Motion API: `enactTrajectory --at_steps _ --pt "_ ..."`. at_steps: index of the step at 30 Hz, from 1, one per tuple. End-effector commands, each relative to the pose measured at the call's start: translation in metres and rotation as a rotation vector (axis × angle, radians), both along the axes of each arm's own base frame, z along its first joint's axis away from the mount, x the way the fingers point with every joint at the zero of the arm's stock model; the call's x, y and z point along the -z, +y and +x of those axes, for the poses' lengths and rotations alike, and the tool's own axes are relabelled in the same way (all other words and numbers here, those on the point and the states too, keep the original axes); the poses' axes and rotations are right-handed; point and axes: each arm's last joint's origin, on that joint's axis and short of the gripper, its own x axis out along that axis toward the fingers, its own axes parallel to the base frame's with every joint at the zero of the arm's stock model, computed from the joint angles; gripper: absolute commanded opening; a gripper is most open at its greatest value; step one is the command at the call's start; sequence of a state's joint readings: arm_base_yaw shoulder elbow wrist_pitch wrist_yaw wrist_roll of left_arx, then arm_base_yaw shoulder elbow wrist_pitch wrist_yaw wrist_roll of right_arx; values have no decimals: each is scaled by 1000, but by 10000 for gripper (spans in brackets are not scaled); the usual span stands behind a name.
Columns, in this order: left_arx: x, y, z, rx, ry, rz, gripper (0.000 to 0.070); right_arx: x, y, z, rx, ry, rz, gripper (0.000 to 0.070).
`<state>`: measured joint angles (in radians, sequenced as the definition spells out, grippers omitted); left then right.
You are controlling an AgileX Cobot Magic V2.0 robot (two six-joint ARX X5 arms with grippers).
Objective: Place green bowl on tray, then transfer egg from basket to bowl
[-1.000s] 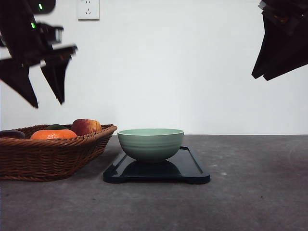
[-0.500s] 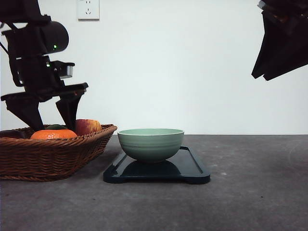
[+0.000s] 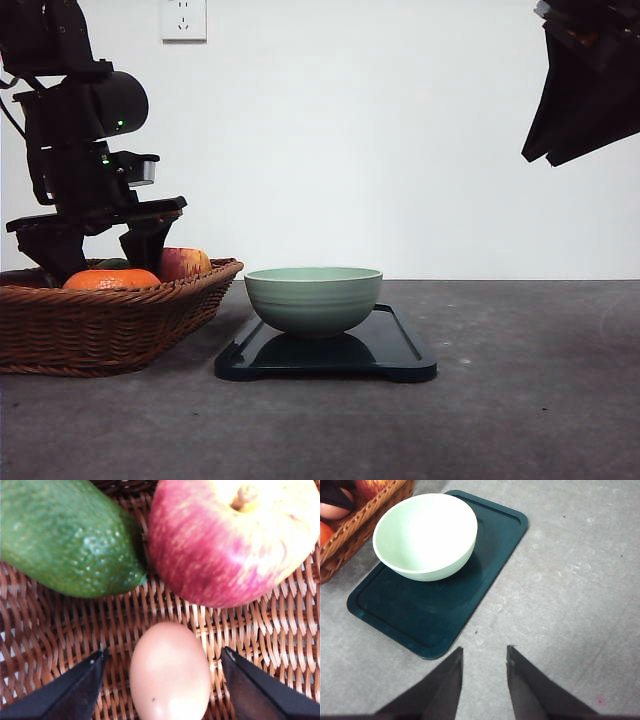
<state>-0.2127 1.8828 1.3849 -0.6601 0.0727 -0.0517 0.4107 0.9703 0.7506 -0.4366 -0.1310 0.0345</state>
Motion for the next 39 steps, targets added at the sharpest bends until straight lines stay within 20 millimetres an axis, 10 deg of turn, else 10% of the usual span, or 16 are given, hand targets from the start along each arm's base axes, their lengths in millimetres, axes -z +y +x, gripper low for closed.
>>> enactTrajectory --at_steps 1,13,27,39 --pt "4 -2 5 4 1 7 466 0 2 2 6 2 11 171" --pt "8 -3 6 0 15 8 452 -1 2 2 8 -4 16 171" --pt "9 -2 3 -30 55 2 211 -1 2 2 9 -4 16 171" --pt "-3 -1 -3 -34 44 -4 207 -1 2 2 9 -4 16 171"
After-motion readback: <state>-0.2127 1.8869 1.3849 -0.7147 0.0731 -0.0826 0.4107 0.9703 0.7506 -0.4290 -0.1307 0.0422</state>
